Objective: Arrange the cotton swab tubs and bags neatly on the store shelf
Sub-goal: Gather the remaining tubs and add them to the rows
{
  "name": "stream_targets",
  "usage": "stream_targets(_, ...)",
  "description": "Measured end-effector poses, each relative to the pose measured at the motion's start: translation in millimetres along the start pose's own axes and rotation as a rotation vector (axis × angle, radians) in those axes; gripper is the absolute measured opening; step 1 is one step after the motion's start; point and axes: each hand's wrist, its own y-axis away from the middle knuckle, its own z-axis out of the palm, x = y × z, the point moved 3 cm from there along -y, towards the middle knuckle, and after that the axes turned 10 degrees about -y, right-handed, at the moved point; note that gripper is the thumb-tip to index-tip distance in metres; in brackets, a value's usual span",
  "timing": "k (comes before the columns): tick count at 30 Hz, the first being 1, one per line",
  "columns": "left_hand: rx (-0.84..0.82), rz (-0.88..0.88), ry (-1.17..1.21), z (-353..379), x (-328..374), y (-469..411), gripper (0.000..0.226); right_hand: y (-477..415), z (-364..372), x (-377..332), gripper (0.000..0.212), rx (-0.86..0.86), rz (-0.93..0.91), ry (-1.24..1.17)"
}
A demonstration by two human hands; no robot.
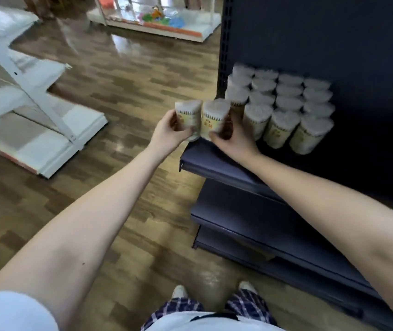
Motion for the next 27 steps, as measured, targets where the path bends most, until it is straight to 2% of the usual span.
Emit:
stream_targets(4,-0.221,0.101,-0.109,2.8,7.7,-14.3,0.062,17.8,-6.7,-6.4,0.069,-0.082,0.061,0.116)
stream_targets(6,-0.319,0.150,-0.152,11.8,9.4,-12.7,0.073,32.5,-13.3,-9.8,0.069,-0.040,0.084,0.130)
stream_targets(11,-0.461,0.282,-0.339,43.0,22.3,-11.8,0.057,73.8,-42.4,-4.7,0.061,0.112,0.204,0.206)
stream_targets(13,-0.433,0.290,-0.357,49.6,25.8,-10.9,0.055,82.6,-52.0,-2.3,0.059,0.157,0.242,0.244)
stream_targets(17,-0.368,0.327,-0.570,58.4,18.6,-14.5,0.079,82.8,-50.5,-7.0,0.058,0.231,0.293,0.257)
stream_targets(20,-0.291,0.311,-0.715,63.2,16.1,-7.1,0.070,82.6,-37.6,-10.4,0.056,0.331,0.337,0.227)
stream_targets(25,-0.180,0.310,-0.820,66.6,16.1,-3.9,0.063,80.2,-23.3,-4.5,0.070,0.535,0.497,0.163)
stream_targets(27,-0.150,0.306,-0.808,66.4,14.7,-5.5,0.059,76.7,-19.7,-2.7,0.062,0.568,0.555,0.192)
